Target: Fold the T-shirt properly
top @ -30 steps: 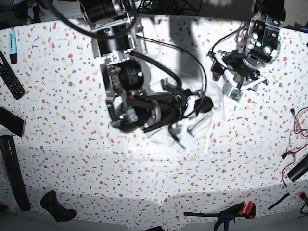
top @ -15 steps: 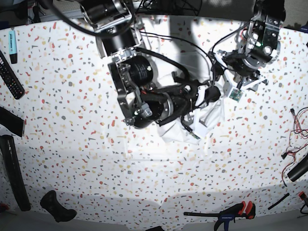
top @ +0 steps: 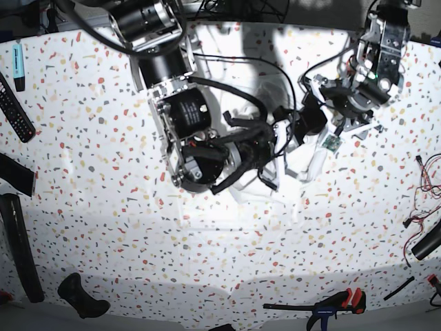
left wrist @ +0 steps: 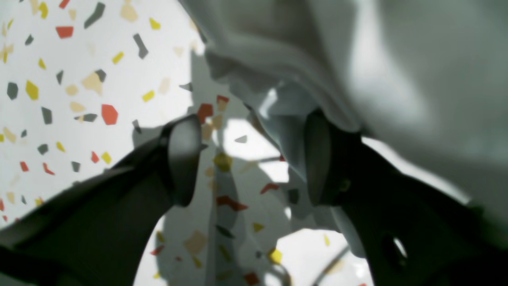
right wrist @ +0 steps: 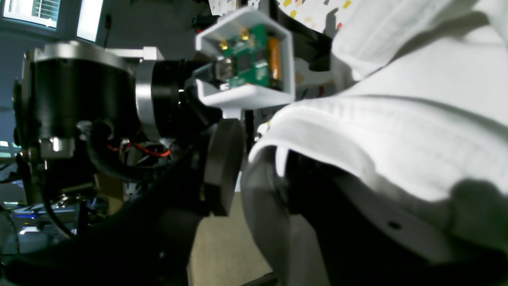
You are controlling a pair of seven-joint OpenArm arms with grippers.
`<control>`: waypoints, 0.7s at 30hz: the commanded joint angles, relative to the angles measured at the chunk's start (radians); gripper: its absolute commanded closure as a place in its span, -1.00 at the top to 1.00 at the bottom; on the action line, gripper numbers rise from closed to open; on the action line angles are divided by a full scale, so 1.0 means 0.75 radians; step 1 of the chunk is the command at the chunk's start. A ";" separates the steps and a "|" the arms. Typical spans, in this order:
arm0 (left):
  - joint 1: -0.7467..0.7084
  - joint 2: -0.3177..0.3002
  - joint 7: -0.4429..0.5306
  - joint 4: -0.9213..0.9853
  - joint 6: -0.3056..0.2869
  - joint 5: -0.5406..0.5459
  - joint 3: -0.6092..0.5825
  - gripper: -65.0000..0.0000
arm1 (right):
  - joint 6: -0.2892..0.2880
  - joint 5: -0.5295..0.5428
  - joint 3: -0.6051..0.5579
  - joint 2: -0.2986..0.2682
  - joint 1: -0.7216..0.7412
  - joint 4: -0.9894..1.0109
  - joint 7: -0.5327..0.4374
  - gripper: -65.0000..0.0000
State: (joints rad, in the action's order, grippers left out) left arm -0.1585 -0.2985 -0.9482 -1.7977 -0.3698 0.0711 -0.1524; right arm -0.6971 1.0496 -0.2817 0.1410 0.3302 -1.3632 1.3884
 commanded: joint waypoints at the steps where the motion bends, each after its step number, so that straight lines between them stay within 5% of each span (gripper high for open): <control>1: 0.024 -0.010 -0.020 -0.015 -0.001 -0.025 0.002 0.20 | -0.001 0.043 -0.002 0.021 0.033 -0.022 -0.024 -0.36; 14: 0.069 -0.196 -0.067 -0.022 0.000 -0.025 0.002 0.20 | -0.001 0.033 0.000 0.021 0.047 -0.022 -0.024 -0.36; 21: 0.068 -0.282 -0.066 -0.025 0.075 -0.024 0.002 0.20 | -0.001 0.032 0.000 0.021 0.047 -0.022 -0.024 -0.36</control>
State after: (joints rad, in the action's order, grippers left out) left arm -0.1169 -0.4988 -1.0058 -1.7981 -0.3199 0.0559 -0.1581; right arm -0.6968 1.0496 -0.2825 0.1467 0.3408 -1.3632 1.3857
